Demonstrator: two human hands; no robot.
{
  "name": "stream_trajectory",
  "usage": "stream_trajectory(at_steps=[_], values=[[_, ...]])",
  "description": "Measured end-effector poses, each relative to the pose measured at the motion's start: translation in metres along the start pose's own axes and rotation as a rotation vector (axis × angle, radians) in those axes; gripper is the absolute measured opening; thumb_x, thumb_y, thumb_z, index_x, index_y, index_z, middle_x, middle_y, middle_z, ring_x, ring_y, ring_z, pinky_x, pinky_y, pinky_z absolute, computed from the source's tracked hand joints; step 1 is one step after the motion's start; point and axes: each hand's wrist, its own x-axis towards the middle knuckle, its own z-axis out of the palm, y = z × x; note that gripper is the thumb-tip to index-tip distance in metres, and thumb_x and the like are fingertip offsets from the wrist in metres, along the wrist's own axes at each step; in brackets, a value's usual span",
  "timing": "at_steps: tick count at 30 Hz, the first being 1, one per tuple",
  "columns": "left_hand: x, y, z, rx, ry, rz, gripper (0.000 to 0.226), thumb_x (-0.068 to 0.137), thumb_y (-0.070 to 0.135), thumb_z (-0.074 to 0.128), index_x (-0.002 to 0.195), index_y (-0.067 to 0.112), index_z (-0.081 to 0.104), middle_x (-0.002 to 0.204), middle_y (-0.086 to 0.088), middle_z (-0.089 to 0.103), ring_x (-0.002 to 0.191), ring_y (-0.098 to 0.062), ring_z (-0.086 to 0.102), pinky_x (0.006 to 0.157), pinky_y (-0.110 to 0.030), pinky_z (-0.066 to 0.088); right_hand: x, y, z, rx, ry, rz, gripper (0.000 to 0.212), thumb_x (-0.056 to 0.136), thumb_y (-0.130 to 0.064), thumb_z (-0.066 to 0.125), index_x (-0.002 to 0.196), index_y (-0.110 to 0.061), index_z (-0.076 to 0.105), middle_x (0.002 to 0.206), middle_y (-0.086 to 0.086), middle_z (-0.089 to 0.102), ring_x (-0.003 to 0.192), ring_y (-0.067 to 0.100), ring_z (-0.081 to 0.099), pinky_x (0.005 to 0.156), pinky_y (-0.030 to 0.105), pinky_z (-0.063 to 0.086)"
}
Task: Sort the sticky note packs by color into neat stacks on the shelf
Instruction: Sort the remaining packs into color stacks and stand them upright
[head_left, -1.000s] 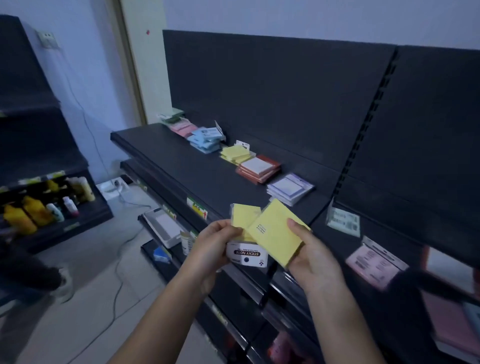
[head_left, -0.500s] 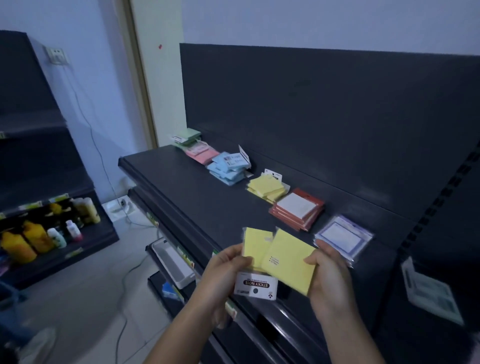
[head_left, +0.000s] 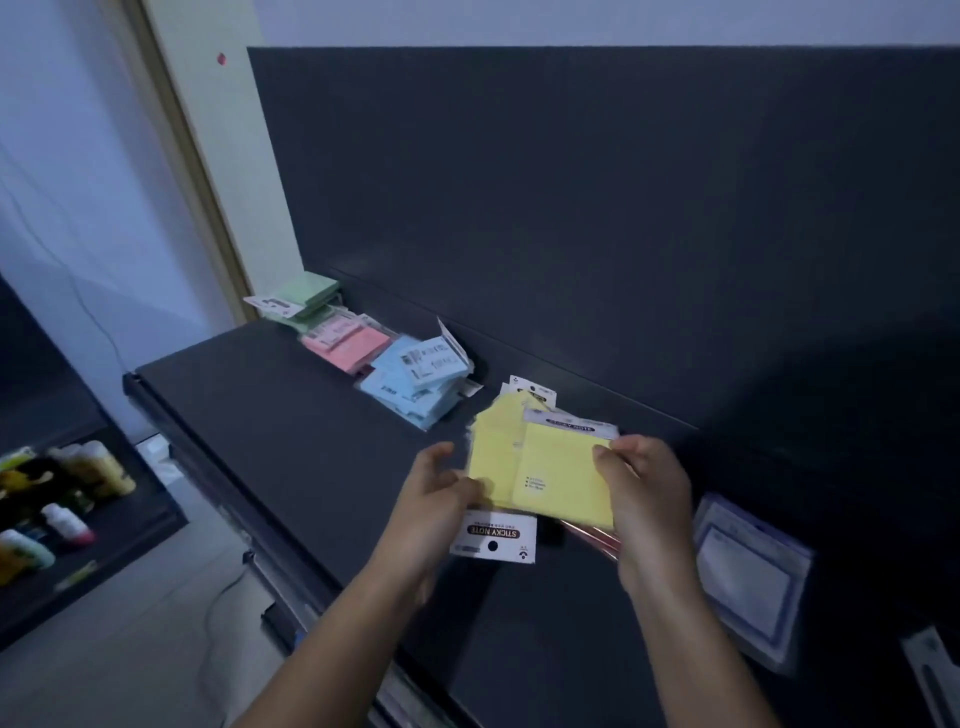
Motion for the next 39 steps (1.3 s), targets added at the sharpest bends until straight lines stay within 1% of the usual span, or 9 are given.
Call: stream_trajectory(at_steps=[8, 12, 16, 18, 21, 27, 32, 35, 39], values=[[0.091, 0.032, 0.012, 0.144, -0.131, 0.095, 0.029, 0.092, 0.001, 0.046, 0.114, 0.018, 0.054, 0.096, -0.006, 0.066, 0.072, -0.017, 0.061, 0.060, -0.027, 0.050, 0.052, 0.007, 0.049, -0.107, 0.046, -0.048, 0.029, 0.087, -0.001, 0.054, 0.110, -0.018, 0.062, 0.096, -0.008, 0.060, 0.079, 0.000, 0.055, 0.062, 0.010, 0.043], [0.132, 0.026, 0.016, 0.226, -0.238, 0.110, 0.028, 0.095, 0.002, 0.041, 0.115, 0.015, 0.055, 0.090, -0.004, 0.064, 0.066, -0.014, 0.058, 0.052, -0.021, 0.048, 0.072, 0.018, 0.077, -0.309, 0.095, -0.019, 0.046, 0.085, -0.005, 0.052, 0.128, -0.018, 0.050, 0.122, 0.000, 0.056, 0.107, 0.015, 0.055, 0.094, 0.029, 0.046], [0.154, 0.004, 0.013, 0.540, -0.251, 0.222, 0.055, 0.081, 0.047, 0.047, 0.130, 0.021, 0.051, 0.119, -0.006, 0.060, 0.108, -0.024, 0.056, 0.092, -0.045, 0.047, 0.081, 0.034, 0.098, -0.541, 0.132, 0.024, 0.047, 0.088, -0.008, 0.049, 0.133, -0.019, 0.045, 0.134, 0.007, 0.044, 0.121, 0.018, 0.046, 0.103, 0.025, 0.035], [0.155, -0.002, 0.014, 0.714, -0.278, 0.311, 0.072, 0.071, 0.058, 0.036, 0.130, 0.019, 0.049, 0.127, -0.010, 0.052, 0.118, -0.030, 0.046, 0.098, -0.050, 0.039, 0.084, 0.039, 0.104, -0.645, 0.168, 0.004, 0.043, 0.090, -0.012, 0.048, 0.133, -0.019, 0.046, 0.133, 0.009, 0.045, 0.123, 0.020, 0.042, 0.104, 0.023, 0.030], [0.151, -0.001, 0.011, 0.776, -0.323, 0.298, 0.068, 0.077, 0.049, 0.042, 0.139, 0.019, 0.039, 0.145, -0.010, 0.031, 0.130, -0.030, 0.032, 0.106, -0.048, 0.030, 0.085, 0.044, 0.111, -0.734, 0.231, -0.005, 0.041, 0.092, -0.017, 0.049, 0.133, -0.019, 0.047, 0.134, 0.011, 0.045, 0.124, 0.024, 0.041, 0.102, 0.022, 0.026], [0.141, 0.010, 0.005, 0.772, -0.315, 0.506, 0.068, 0.087, 0.026, 0.057, 0.145, 0.013, 0.025, 0.147, -0.016, 0.031, 0.134, -0.033, 0.028, 0.108, -0.051, 0.026, 0.067, 0.033, 0.114, -0.973, 0.293, -0.210, 0.051, 0.097, -0.024, 0.042, 0.146, -0.021, 0.027, 0.147, 0.013, 0.028, 0.133, 0.026, 0.029, 0.110, 0.033, 0.028], [0.108, 0.015, 0.012, 0.664, -0.343, 0.702, 0.067, 0.083, 0.009, 0.062, 0.142, 0.006, 0.030, 0.142, -0.017, 0.038, 0.132, -0.032, 0.032, 0.109, -0.045, 0.024, 0.035, 0.013, 0.088, -0.932, 0.414, -0.339, 0.041, 0.094, -0.025, 0.044, 0.133, -0.011, 0.048, 0.131, 0.011, 0.049, 0.120, 0.026, 0.045, 0.102, 0.039, 0.037], [0.082, 0.008, 0.030, 0.607, -0.440, 0.752, 0.060, 0.082, 0.012, 0.064, 0.136, 0.002, 0.039, 0.130, -0.017, 0.050, 0.122, -0.034, 0.043, 0.103, -0.045, 0.032, 0.000, 0.005, 0.053, -0.936, 0.505, -0.328, 0.048, 0.087, -0.035, 0.036, 0.123, -0.011, 0.056, 0.119, 0.009, 0.058, 0.108, 0.026, 0.054, 0.094, 0.040, 0.043], [0.031, -0.014, 0.054, 0.579, -0.606, 0.770, 0.055, 0.080, 0.007, 0.067, 0.131, 0.006, 0.046, 0.122, -0.009, 0.056, 0.115, -0.030, 0.049, 0.097, -0.041, 0.036, -0.063, 0.008, -0.015, -0.942, 0.603, -0.222, 0.030, 0.091, -0.021, 0.048, 0.117, -0.012, 0.058, 0.115, 0.005, 0.061, 0.107, 0.023, 0.056, 0.094, 0.038, 0.043]])
